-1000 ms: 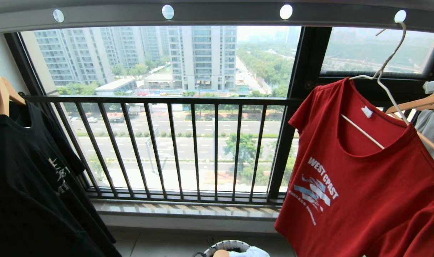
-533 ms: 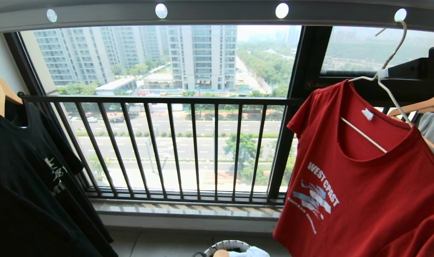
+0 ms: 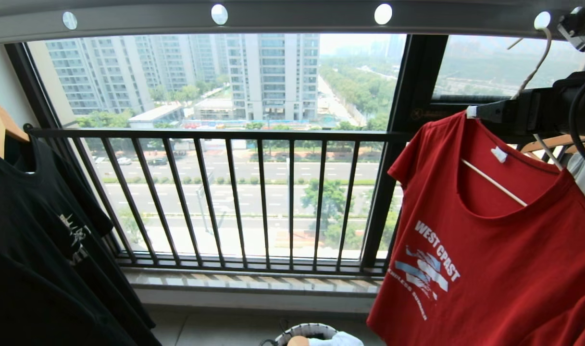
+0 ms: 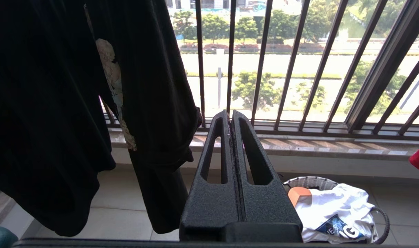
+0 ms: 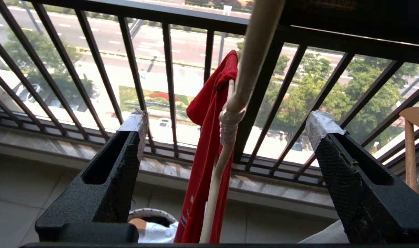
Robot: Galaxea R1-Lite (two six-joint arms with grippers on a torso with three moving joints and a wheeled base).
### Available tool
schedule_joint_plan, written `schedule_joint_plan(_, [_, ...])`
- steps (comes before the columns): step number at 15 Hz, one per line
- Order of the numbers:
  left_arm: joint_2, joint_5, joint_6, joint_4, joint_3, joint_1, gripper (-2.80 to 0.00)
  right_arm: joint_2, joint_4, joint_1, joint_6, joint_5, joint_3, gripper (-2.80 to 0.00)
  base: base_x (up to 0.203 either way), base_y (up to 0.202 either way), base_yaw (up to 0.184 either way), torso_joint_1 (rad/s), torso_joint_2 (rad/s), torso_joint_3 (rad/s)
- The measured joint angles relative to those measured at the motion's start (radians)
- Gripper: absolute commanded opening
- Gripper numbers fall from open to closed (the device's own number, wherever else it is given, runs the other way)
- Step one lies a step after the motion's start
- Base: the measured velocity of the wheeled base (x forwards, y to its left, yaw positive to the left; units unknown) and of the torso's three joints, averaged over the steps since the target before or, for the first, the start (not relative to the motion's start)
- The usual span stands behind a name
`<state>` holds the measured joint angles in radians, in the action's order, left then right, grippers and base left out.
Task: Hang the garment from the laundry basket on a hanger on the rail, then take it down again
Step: Take the clothes off the clothes rack
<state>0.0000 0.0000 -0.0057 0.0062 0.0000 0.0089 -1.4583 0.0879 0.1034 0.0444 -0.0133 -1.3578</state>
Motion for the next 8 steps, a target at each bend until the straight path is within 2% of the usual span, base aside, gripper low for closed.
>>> schedule_joint_plan(3, [0.0, 0.0, 0.0, 0.0, 0.0, 0.0, -2.8, -0.029, -0.097, -0.004, -0.002, -0.005, 0.032, 0.0, 0.0, 0.0, 0.0, 0.0, 0.0, 0.0])
schedule_joint_plan(4, [0.0, 0.0, 0.0, 0.0, 0.0, 0.0, -2.8, -0.038, -0.119, -0.007, -0.002, -0.008, 0.038, -2.8, 0.0, 0.0, 0.0, 0.0, 0.0, 0.0])
schedule_joint_plan(8, [0.0, 0.0, 0.0, 0.0, 0.0, 0.0, -2.8, -0.067, -0.145, -0.017, -0.005, -0.02, 0.044, -2.8, 0.0, 0.0, 0.0, 0.0, 0.0, 0.0])
